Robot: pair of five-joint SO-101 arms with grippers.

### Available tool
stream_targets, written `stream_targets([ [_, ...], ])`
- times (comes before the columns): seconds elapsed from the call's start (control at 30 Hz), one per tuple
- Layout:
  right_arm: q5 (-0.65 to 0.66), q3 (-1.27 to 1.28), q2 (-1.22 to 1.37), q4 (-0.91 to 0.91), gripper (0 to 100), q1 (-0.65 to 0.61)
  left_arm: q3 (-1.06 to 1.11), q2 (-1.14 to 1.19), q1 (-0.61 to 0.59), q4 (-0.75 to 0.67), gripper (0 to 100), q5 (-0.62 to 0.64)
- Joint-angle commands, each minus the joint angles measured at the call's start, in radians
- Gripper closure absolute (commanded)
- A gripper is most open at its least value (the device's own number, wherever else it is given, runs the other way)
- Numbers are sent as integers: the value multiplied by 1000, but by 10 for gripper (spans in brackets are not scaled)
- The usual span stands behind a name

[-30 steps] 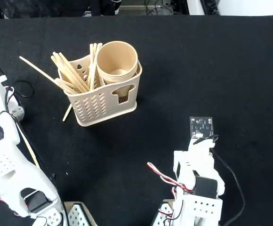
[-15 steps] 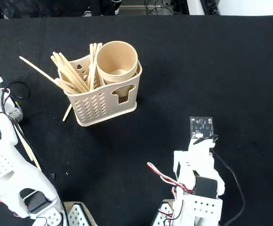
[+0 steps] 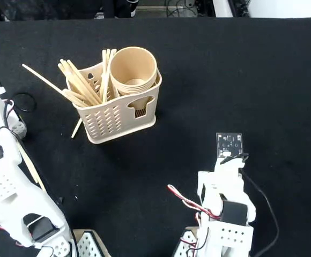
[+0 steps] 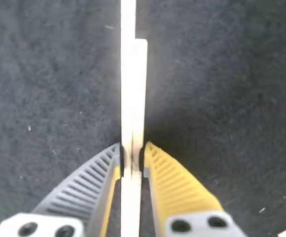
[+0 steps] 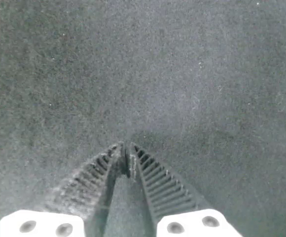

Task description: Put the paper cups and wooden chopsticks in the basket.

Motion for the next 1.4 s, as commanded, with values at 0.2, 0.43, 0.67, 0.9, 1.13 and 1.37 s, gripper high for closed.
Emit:
stream_targets([
  [0.2,-3,-8,-67,3,985,-11,-8,-91,22,66,971,46],
  [0.43,-3,-8,-67,3,985,-11,-19,-443,42,209,971,43],
  [0.67,-3,-8,-67,3,985,-11,-19,-804,127,275,971,52],
  [0.9,-3,-8,-67,3,985,-11,-19,-1157,229,48,972,101],
  [1.13,-3,-8,-67,3,985,-11,33,-1424,493,-201,972,160],
  [1.37,-3,-8,-67,3,985,-11,437,-1565,650,-660,973,172],
])
